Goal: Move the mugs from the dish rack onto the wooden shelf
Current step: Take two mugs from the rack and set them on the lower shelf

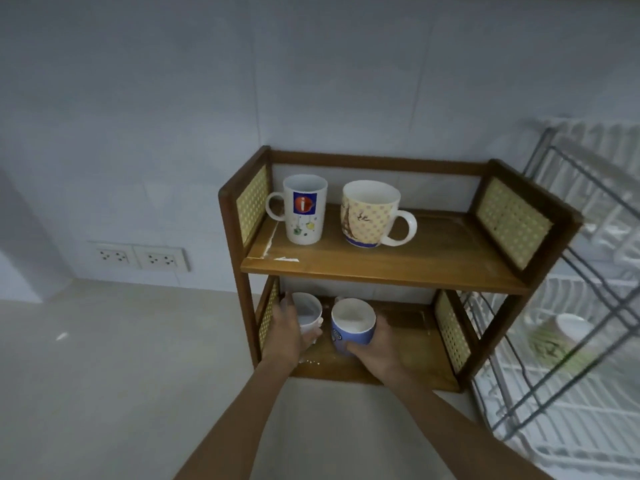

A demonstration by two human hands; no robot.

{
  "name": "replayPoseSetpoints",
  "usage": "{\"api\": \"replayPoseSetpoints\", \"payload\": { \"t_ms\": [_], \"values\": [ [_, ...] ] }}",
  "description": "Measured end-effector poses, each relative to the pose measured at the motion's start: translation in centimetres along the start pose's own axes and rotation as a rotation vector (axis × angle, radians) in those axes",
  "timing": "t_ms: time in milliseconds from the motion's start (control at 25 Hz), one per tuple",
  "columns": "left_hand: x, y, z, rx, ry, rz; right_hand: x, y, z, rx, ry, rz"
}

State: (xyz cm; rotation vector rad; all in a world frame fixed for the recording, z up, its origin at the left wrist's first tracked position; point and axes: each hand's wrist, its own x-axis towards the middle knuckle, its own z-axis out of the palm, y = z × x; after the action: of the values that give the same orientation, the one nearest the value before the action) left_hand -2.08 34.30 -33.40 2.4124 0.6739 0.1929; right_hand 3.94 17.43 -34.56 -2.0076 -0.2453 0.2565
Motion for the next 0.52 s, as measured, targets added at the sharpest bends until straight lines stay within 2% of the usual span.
{"api": "replayPoseSetpoints", "payload": {
  "t_ms": [160, 240, 400, 520],
  "values": [
    [-5.3, 0.8, -0.1, 0.045, 0.103, 0.157, -6.0, -1.2, -3.0, -0.125, -0.037, -0.164],
    [-8.6, 2.3, 0.0, -0.028, 0.15, 0.244, -9.6, -1.2, -5.3, -0.184, -0.002, -0.251],
    [-14.8, 7.6, 0.9, -0.164, 0.177, 0.53, -16.9, 0.0, -11.8, -0.144, 0.13, -0.39],
    [-18.9, 12.4, 2.3, -0.306, 0.224, 0.788, -21.0, 2.2, -17.6, -0.113, 0.297, -0.452]
  ]
}}
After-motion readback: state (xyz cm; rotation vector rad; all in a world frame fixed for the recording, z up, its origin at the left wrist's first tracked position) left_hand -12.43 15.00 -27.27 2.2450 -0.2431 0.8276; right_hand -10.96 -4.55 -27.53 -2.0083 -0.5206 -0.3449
